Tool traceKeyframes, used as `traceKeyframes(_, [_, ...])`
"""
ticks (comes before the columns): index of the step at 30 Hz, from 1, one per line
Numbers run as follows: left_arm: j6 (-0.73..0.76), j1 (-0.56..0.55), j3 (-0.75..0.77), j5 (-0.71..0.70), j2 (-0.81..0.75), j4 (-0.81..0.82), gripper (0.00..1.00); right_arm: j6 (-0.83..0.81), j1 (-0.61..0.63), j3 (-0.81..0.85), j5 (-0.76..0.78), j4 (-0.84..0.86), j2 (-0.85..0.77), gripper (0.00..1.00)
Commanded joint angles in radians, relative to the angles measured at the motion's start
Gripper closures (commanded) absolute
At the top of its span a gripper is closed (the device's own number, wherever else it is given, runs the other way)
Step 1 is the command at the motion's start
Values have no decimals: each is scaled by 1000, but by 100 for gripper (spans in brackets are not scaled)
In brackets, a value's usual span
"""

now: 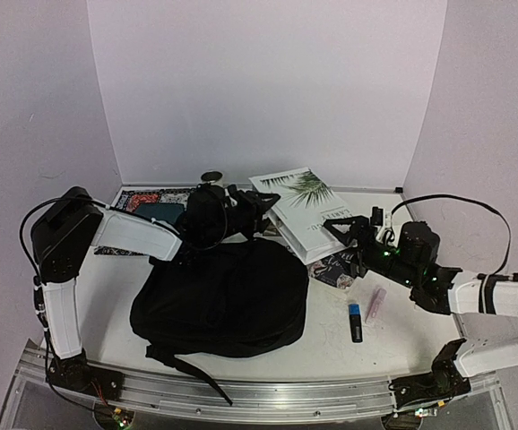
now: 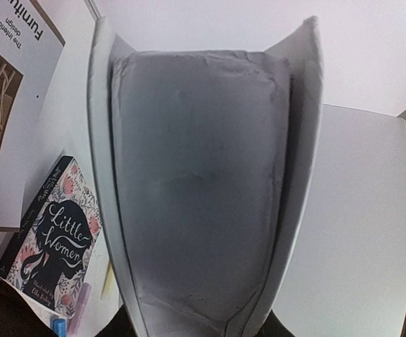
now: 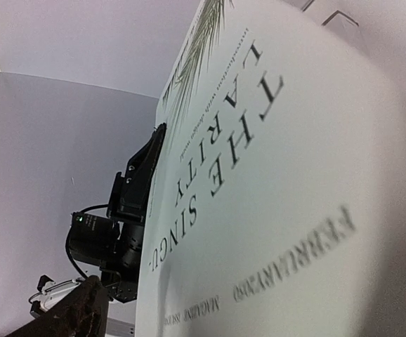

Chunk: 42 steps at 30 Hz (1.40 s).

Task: Pack the student bag
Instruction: Pass from the left arm to the right, then pick up the largest pocket of the bag from the student bag.

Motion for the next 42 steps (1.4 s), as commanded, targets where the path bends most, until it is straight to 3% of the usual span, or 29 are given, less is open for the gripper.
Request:
traceKeyframes(1, [-23,-32,-17,-82,-83,142,70,25,32,69,62,167,46,12])
traceKeyframes(8, [-39,-56,-82,-128,-104,172,68,22,35,91,79,208,56,28])
traceKeyframes(13, [-18,-64,-125,-130,-125,176,54,24,35,71,97,208,24,46])
traceKeyframes(18, [57,-65,-216,-130,-194,176,39,-1,33,65,119,176,-19,49])
traceKeyframes(24, [172,-62,-361,-124,-321,134,29,-28,24,61,139,135,-41,51])
traceKeyframes(29, [412,-76,-331,-67,-435,-226,26,-52,-19,51,136,95,-71,51])
traceKeyframes(35, [681,-169,-144,-189,-450,-753,22,-99,-93,61,119,-19,-123,51])
traceKeyframes(42, [818,-302,28,-313,-356,-1018,20,-146,-151,65,121,-126,-177,51])
